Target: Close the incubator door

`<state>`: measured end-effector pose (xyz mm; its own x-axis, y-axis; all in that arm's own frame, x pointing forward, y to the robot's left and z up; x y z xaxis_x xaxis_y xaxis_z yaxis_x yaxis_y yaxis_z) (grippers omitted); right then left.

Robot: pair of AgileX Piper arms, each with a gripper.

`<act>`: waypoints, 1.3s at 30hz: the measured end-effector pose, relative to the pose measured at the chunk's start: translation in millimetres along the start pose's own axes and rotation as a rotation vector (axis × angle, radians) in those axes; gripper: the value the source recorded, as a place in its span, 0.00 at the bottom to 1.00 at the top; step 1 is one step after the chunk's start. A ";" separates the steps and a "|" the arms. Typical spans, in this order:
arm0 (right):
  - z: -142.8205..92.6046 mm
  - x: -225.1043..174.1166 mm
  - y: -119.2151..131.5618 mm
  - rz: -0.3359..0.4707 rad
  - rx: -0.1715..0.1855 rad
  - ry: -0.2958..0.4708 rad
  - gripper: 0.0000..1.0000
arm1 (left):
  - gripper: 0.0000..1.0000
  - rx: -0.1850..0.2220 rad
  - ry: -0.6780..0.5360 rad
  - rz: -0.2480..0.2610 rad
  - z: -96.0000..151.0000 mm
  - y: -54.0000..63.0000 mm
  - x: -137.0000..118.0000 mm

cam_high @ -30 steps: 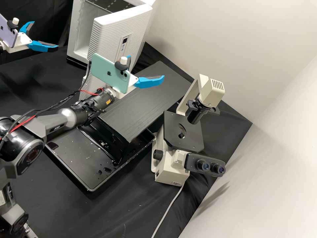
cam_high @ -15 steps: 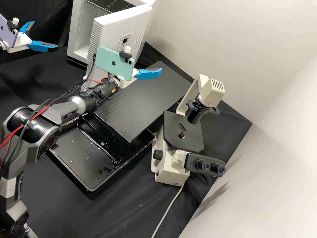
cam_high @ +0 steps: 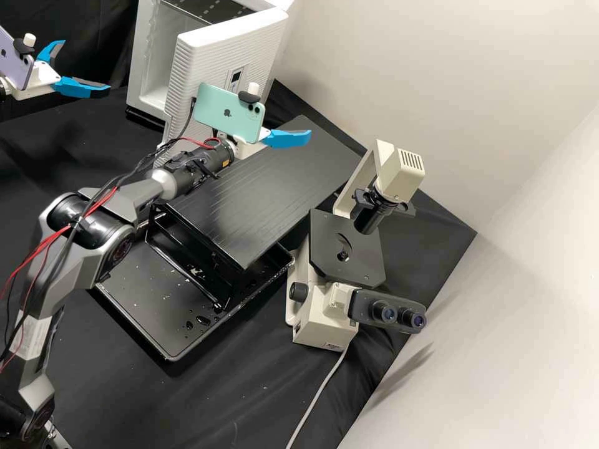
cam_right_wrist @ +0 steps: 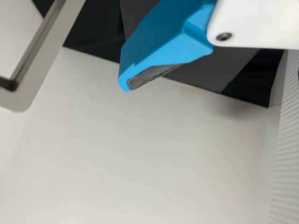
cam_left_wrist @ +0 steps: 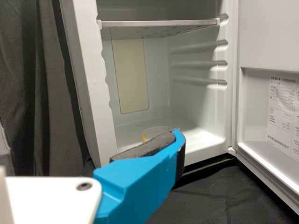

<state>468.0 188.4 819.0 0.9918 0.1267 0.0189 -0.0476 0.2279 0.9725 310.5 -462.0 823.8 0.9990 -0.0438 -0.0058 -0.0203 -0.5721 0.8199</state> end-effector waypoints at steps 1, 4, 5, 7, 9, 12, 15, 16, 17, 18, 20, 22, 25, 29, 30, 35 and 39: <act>-2.1 0.9 0.8 0.004 0.000 0.005 1.00 | 1.00 0.000 0.000 0.000 0.0 0.0 0.0; -9.8 3.6 0.4 0.001 0.005 0.023 1.00 | 1.00 0.000 0.000 0.000 0.0 0.0 0.0; -14.3 4.4 0.3 -0.001 0.007 0.032 1.00 | 1.00 0.000 0.000 0.000 0.0 0.0 0.0; -25.5 5.5 0.8 0.007 0.011 0.058 1.00 | 1.00 0.000 0.000 0.000 0.0 0.0 0.0; -39.8 5.2 2.3 0.006 0.013 0.090 1.00 | 1.00 0.000 0.000 0.000 0.0 0.0 0.0; -57.2 3.8 4.0 0.008 -0.009 0.128 1.00 | 1.00 0.000 0.000 0.000 0.0 0.0 0.0; -70.8 2.7 8.6 0.026 -0.008 0.156 1.00 | 1.00 0.000 0.000 0.000 0.0 0.0 0.0; -75.6 2.0 9.5 0.030 -0.008 0.165 1.00 | 1.00 0.000 0.000 0.000 0.0 0.0 0.0; -79.5 1.2 9.5 0.031 -0.002 0.171 1.00 | 1.00 0.000 0.000 0.000 0.0 0.0 0.0; -82.9 0.3 9.0 0.031 0.005 0.177 1.00 | 1.00 0.000 0.000 0.000 0.0 0.0 0.0; -88.5 -1.5 6.6 0.026 0.007 0.189 1.00 | 1.00 0.000 0.000 0.000 0.0 0.0 0.0; -91.4 -2.6 4.9 0.023 0.007 0.196 1.00 | 1.00 0.000 0.000 0.000 0.0 0.0 0.0; -95.2 -3.8 3.1 0.018 -0.016 0.213 1.00 | 1.00 0.000 0.000 0.000 0.0 0.0 0.0; -97.0 -4.2 1.6 0.007 -0.054 0.230 1.00 | 1.00 0.000 0.000 0.000 0.0 0.0 0.0; -97.1 -4.3 1.6 0.008 -0.056 0.231 1.00 | 1.00 0.000 0.000 0.000 0.0 0.0 0.0; -96.9 -3.6 -0.1 0.002 -0.062 0.232 1.00 | 1.00 0.000 0.000 0.000 0.0 0.0 0.0; -95.9 -2.1 -3.3 -0.003 -0.069 0.232 1.00 | 1.00 0.000 0.000 0.000 0.0 0.0 0.0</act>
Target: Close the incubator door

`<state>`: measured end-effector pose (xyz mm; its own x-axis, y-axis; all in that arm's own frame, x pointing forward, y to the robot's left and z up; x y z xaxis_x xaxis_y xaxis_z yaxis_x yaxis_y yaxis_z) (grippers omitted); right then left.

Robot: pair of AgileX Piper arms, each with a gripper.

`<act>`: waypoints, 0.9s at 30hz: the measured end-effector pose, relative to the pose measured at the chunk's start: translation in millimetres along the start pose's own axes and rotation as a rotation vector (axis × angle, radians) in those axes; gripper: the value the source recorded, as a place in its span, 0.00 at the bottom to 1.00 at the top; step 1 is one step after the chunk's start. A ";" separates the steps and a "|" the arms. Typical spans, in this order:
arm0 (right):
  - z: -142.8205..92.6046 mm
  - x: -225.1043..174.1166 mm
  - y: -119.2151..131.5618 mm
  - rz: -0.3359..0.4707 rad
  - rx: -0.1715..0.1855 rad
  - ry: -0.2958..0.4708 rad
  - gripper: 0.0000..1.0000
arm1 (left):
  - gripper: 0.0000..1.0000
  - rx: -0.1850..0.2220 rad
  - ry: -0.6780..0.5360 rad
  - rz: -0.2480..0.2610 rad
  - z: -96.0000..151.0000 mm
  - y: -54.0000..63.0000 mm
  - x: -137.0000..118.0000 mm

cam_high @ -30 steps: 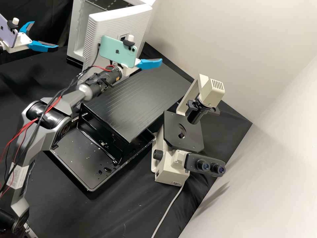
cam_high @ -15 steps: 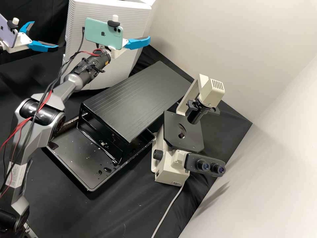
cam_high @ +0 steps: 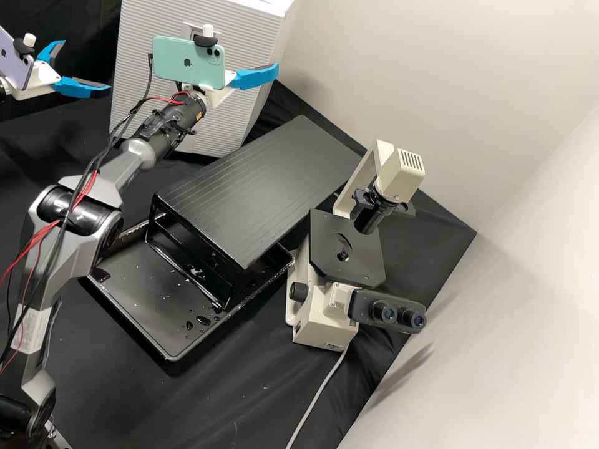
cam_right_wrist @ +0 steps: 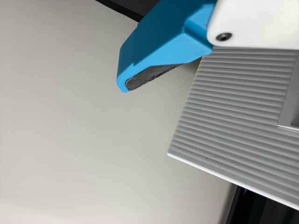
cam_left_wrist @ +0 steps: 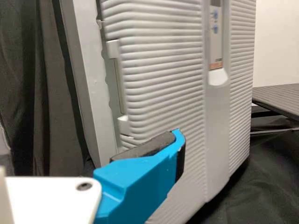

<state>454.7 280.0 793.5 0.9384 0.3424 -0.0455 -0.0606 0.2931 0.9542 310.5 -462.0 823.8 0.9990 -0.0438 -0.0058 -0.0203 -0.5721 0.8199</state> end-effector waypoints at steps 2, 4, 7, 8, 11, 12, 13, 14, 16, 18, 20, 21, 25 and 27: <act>-0.5 0.0 0.0 0.000 -0.012 0.006 1.00 | 1.00 0.000 0.000 0.000 0.0 0.0 0.0; 0.3 0.1 0.3 0.000 -0.014 0.005 1.00 | 1.00 0.000 0.000 0.000 0.0 0.0 0.0; 1.2 0.6 0.5 0.001 -0.014 0.003 1.00 | 1.00 0.000 0.000 0.000 0.0 0.0 0.0; 1.8 1.5 -1.3 -0.001 -0.015 0.002 1.00 | 1.00 0.000 0.000 0.000 0.0 0.0 0.0; 4.1 5.5 -3.0 0.004 -0.024 0.000 1.00 | 1.00 0.000 0.000 0.000 0.0 0.0 0.0; 6.6 8.0 -3.7 0.007 -0.027 -0.005 1.00 | 1.00 0.000 0.000 0.000 0.0 0.0 0.0; 6.6 8.6 -3.4 0.010 -0.026 -0.006 1.00 | 1.00 0.000 0.000 0.000 0.0 0.0 0.0; 8.5 10.1 -4.6 0.010 -0.027 -0.011 1.00 | 1.00 0.000 0.000 0.000 0.0 0.0 0.0; 10.6 12.2 -4.5 0.015 -0.033 -0.014 1.00 | 1.00 0.000 0.000 0.000 0.0 0.0 0.0; 11.4 14.2 -3.8 0.021 -0.038 -0.014 1.00 | 1.00 0.000 0.000 0.000 0.0 0.0 0.0; 11.7 14.5 -3.6 0.023 -0.038 -0.017 1.00 | 1.00 0.000 0.000 0.000 0.0 0.0 0.0; 11.8 14.5 -3.6 0.023 -0.042 -0.018 1.00 | 1.00 0.000 0.000 0.000 0.0 0.0 0.0; 15.1 10.8 -8.4 0.015 -0.046 -0.029 1.00 | 1.00 0.000 0.000 0.000 0.0 0.0 0.0; 17.7 4.0 -9.9 0.016 -0.051 -0.039 1.00 | 1.00 0.000 0.000 0.000 0.0 0.0 0.0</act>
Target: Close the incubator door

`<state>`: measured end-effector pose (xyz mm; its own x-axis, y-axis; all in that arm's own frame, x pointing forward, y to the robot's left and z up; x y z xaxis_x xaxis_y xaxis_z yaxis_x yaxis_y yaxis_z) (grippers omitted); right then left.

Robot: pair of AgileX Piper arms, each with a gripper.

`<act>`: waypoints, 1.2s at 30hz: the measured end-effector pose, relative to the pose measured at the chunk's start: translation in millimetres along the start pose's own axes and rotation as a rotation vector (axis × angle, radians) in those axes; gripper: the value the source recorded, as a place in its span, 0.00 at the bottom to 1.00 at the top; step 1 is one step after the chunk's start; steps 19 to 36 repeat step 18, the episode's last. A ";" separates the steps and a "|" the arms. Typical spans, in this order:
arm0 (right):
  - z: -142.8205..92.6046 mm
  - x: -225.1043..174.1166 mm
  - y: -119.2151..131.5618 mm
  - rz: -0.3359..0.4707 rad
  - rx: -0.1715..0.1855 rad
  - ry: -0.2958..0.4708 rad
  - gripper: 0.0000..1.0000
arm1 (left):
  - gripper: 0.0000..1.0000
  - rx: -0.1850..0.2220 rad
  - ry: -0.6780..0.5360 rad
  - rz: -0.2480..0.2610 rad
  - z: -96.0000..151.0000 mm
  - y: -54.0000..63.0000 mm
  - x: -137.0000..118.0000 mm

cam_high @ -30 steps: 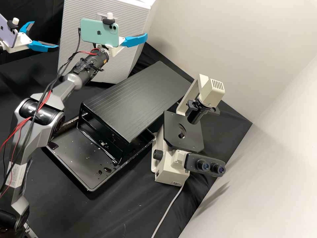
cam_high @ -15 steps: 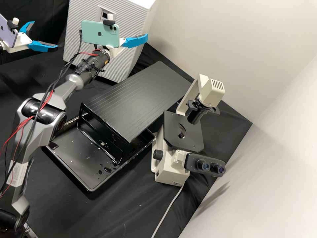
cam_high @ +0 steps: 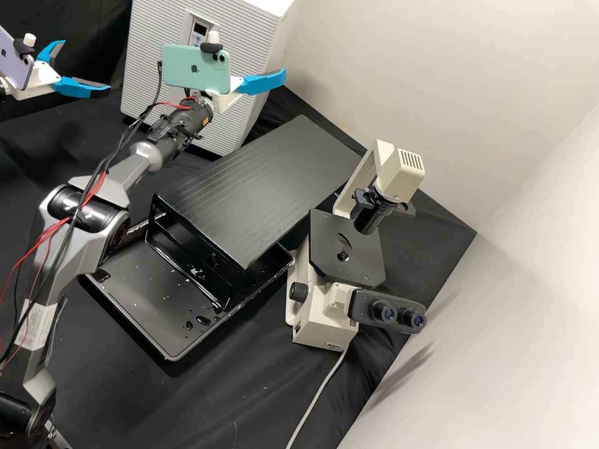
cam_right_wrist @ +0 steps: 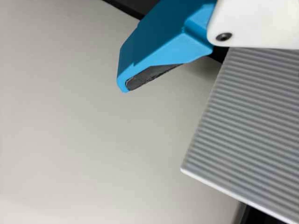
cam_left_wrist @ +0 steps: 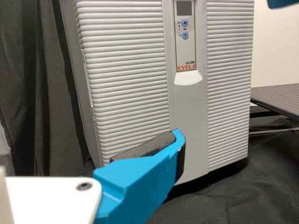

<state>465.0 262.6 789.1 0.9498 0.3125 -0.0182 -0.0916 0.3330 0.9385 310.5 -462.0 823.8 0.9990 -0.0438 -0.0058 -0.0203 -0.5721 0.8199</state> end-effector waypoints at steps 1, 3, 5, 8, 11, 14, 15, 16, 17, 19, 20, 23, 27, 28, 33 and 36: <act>2.1 -3.5 -2.6 -0.005 0.000 -0.007 1.00 | 1.00 0.000 0.000 0.000 0.0 0.0 0.0; 5.1 -11.4 -2.5 0.009 0.002 -0.019 1.00 | 1.00 0.000 0.000 0.000 0.0 0.0 0.0; 7.2 -21.1 1.2 0.029 0.022 -0.031 1.00 | 1.00 0.000 0.000 0.000 0.0 0.0 0.0; 11.4 -40.3 3.3 0.064 0.068 -0.033 1.00 | 1.00 0.000 0.000 0.000 0.0 0.0 0.0; 11.0 -60.4 8.0 0.118 0.128 0.033 1.00 | 1.00 0.000 0.000 0.000 0.0 0.0 0.0; 11.3 -81.7 8.3 0.133 0.179 0.123 1.00 | 1.00 0.000 0.000 0.000 0.0 0.0 0.0; 10.3 -87.7 10.8 0.140 0.181 0.146 1.00 | 1.00 0.000 0.000 0.000 0.0 0.0 0.0; 11.2 -93.0 12.8 0.148 0.202 0.162 1.00 | 1.00 0.000 0.000 0.000 0.0 0.0 0.0; 11.7 -99.4 13.8 0.147 0.222 0.175 1.00 | 1.00 0.000 0.000 0.000 0.0 0.0 0.0; 13.5 -107.4 14.9 0.147 0.244 0.192 1.00 | 1.00 0.000 0.000 0.000 0.0 0.0 0.0; 13.5 -107.4 14.9 0.147 0.244 0.192 1.00 | 1.00 0.000 0.000 0.000 0.0 0.0 0.0; 13.5 -107.4 14.9 0.147 0.244 0.192 1.00 | 1.00 0.000 0.000 0.000 0.0 0.0 0.0; 13.5 -107.4 14.9 0.147 0.244 0.192 1.00 | 1.00 0.000 0.000 0.000 0.0 0.0 0.0; 13.5 -107.4 14.9 0.147 0.244 0.192 1.00 | 1.00 0.000 0.000 0.000 0.0 0.0 0.0; 13.5 -107.4 14.9 0.147 0.244 0.192 1.00 | 1.00 0.000 0.000 0.000 0.0 0.0 0.0; 13.5 -107.4 14.9 0.147 0.244 0.192 1.00 | 1.00 0.000 0.000 0.000 0.0 0.0 0.0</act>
